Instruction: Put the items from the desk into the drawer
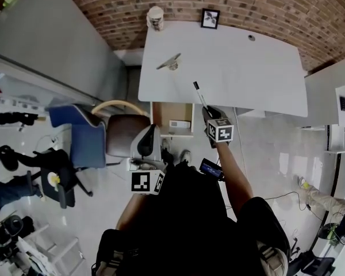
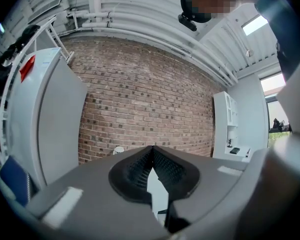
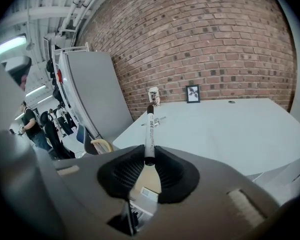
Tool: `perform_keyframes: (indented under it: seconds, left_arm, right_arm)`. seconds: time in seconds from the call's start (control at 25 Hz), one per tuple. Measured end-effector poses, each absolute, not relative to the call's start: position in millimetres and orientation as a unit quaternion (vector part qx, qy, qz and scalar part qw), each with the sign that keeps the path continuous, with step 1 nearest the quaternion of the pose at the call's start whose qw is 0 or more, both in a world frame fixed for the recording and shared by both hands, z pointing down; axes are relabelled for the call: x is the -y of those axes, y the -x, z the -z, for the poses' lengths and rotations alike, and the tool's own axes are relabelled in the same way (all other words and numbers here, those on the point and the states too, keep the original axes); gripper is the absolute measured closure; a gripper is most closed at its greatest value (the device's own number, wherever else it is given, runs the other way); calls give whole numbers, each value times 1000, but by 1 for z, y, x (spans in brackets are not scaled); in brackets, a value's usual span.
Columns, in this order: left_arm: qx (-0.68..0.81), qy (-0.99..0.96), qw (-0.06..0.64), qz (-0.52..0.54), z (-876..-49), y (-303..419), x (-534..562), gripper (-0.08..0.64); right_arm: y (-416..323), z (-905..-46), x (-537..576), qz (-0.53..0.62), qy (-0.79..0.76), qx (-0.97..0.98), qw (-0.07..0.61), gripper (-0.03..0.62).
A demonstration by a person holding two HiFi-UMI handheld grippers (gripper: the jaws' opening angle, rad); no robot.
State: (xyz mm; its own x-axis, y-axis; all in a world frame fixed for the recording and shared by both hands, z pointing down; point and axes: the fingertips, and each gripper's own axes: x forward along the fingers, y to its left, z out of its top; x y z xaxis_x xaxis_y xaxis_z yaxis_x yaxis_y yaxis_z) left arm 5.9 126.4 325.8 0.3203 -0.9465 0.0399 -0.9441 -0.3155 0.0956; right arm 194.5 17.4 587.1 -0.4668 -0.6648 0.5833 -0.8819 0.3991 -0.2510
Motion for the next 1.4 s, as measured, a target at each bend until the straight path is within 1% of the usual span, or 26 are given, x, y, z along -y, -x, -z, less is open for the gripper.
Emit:
perform_keyframes:
  seconds: [0.28,0.76,1.04,1.4]
  left_arm:
    - [586,-808,55,14,-326,3,-129,540]
    - [572,-815,91,0,-355,30,-112,540]
    - [557,-824,100,-2,-371,38,-99,540]
    - [557,-821,122,1,-399,51,-82,540]
  right_arm:
    - [-177,-594,-45,-274,-455,819,216,520]
    - [-139,-624,-70,-294,-423,814,266,520]
    - [-116,-658,-80,-312,-399,807,304,520]
    - [-111,-716,-77,-343,-396,782,338,520]
